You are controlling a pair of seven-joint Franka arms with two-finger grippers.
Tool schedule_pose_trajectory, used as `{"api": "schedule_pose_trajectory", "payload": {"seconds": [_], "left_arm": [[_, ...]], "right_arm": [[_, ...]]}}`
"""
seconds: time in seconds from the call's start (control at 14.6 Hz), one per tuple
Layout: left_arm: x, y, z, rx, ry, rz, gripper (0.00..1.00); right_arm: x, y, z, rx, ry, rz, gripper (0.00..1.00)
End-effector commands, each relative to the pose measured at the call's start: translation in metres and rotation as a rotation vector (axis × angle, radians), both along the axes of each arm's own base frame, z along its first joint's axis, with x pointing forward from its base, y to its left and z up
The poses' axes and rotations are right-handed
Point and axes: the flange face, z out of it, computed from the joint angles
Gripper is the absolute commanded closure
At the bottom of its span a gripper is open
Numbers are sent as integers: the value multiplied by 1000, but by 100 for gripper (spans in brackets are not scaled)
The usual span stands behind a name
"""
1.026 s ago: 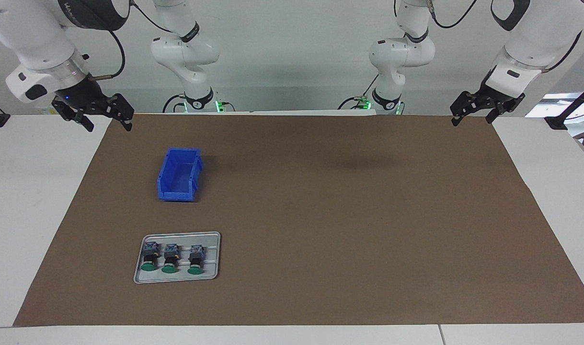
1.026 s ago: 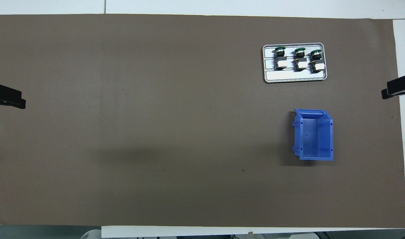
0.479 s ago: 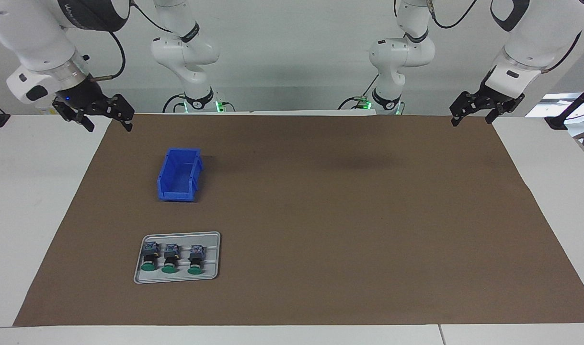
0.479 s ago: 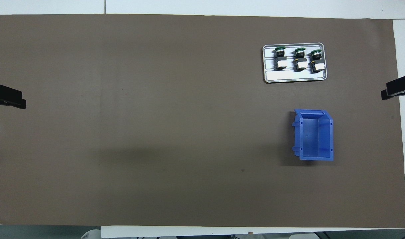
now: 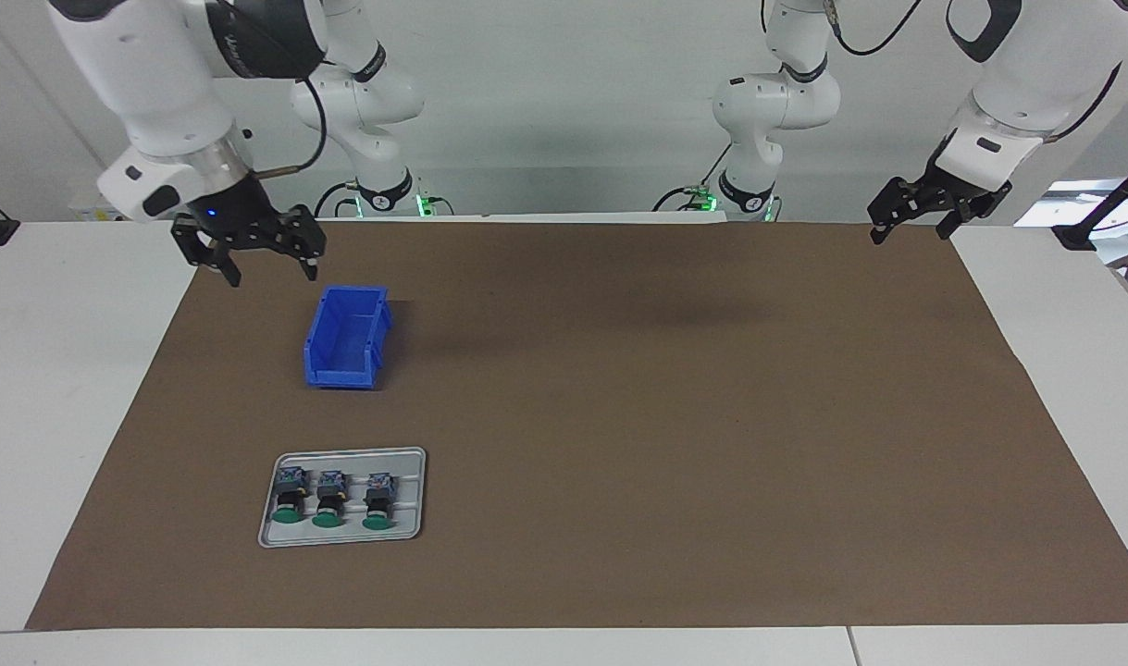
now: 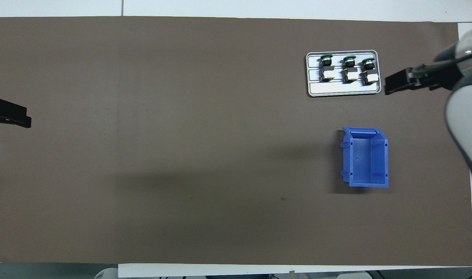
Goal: Place and press button with both arms
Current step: 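Reach the right gripper to the metal tray and grasp a button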
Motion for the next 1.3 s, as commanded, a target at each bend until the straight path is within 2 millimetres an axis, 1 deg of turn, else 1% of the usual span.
{"api": "schedule_pose_trajectory", "payload": {"seconds": [0.0,0.14,0.21,0.27,0.41,0.48,0.55,0.62,0.68,0.96,1.03,1.23], "left_arm": [[-5,0,0,-2,-6,-10,0],[-4,3,0,-3,-9,-4,0],[-4,5,0,-2,-9,2,0],[-4,5,0,-2,-8,2,0],[-5,3,-3,-1,0,7,0],[-6,2,-4,-1,3,4,0],[-7,1,-4,0,3,4,0],[-8,0,-4,0,3,2,0],[-8,0,-4,-1,1,2,0],[-9,0,-5,0,11,-1,0],[-9,0,-5,0,8,-2,0],[-9,0,-5,0,8,1,0]], "right_arm": [[74,18,-60,42,-18,-38,0],[102,13,-108,77,-49,-66,0],[110,17,-130,81,-59,-67,0],[116,20,-142,76,-80,-63,0],[123,20,-177,72,-81,-63,0],[125,21,-189,73,-101,-64,0],[124,20,-206,70,-111,-66,0],[122,15,-220,61,-116,-49,4],[121,13,-229,63,-127,-19,6],[118,14,-260,54,-113,-9,9],[117,15,-263,53,-120,-6,10],[109,12,-285,46,-118,-1,16]]}}
